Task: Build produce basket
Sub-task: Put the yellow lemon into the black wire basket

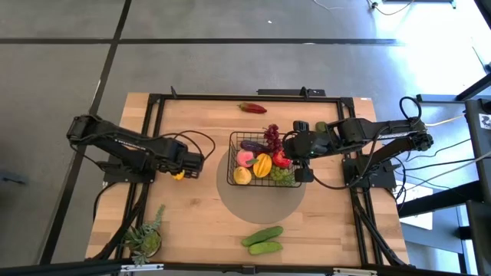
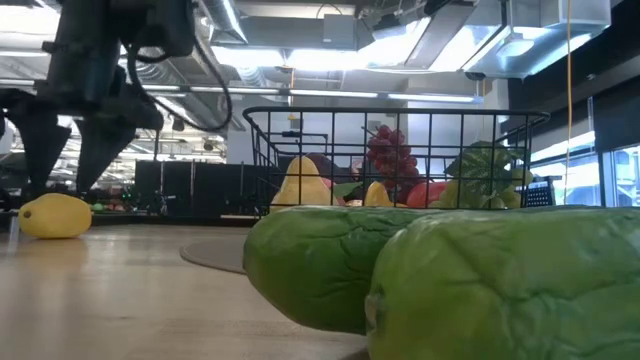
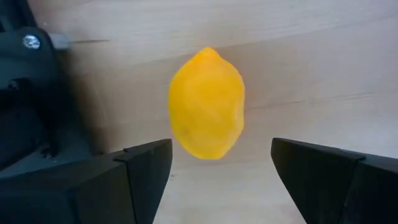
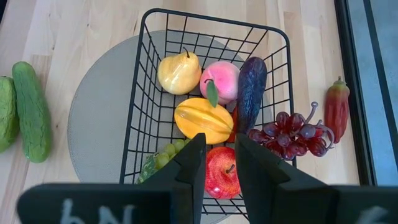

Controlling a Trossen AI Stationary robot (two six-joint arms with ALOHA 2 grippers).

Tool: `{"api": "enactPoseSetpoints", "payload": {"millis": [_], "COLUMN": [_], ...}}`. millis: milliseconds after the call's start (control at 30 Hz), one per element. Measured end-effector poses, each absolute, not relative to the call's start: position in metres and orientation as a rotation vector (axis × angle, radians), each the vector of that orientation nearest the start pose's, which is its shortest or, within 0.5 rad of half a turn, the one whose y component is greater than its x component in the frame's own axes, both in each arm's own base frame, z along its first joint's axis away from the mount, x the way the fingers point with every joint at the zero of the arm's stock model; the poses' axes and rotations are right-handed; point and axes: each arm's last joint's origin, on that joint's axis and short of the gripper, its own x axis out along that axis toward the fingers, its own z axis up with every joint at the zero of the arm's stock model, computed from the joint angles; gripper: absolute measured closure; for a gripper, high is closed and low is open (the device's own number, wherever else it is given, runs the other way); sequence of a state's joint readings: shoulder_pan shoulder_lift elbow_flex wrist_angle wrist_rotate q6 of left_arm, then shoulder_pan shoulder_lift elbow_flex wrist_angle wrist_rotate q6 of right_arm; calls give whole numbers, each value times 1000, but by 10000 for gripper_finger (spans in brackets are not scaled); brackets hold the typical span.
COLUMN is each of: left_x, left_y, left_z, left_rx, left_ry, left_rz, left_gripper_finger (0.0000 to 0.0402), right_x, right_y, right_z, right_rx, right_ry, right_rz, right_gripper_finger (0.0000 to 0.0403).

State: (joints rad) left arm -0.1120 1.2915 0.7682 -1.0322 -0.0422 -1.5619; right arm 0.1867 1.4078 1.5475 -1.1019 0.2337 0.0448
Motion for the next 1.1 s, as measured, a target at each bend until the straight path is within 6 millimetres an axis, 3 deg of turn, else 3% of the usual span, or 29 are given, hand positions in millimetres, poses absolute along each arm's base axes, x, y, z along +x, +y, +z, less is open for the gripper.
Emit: {"api": "enactPoseSetpoints", "payload": {"millis": [333, 800, 1100], "left_x": [183, 182, 183], "left_y": [-18, -18, -18], "left_z": [165, 158, 158], "left_rx": [-1082, -1078, -1072], "left_ry": [1175, 1155, 1158], "left_rz": [1139, 1115, 1099], "left_gripper_finger": [138, 144, 210], "right_x": [263, 264, 264], "right_y": [41, 41, 41], "right_z": [380, 380, 380], "right_rx": [-186, -190, -190], "right_ry": [927, 919, 919], "right_rz": [-119, -131, -130], "right_gripper_finger": [322, 322, 322]}}
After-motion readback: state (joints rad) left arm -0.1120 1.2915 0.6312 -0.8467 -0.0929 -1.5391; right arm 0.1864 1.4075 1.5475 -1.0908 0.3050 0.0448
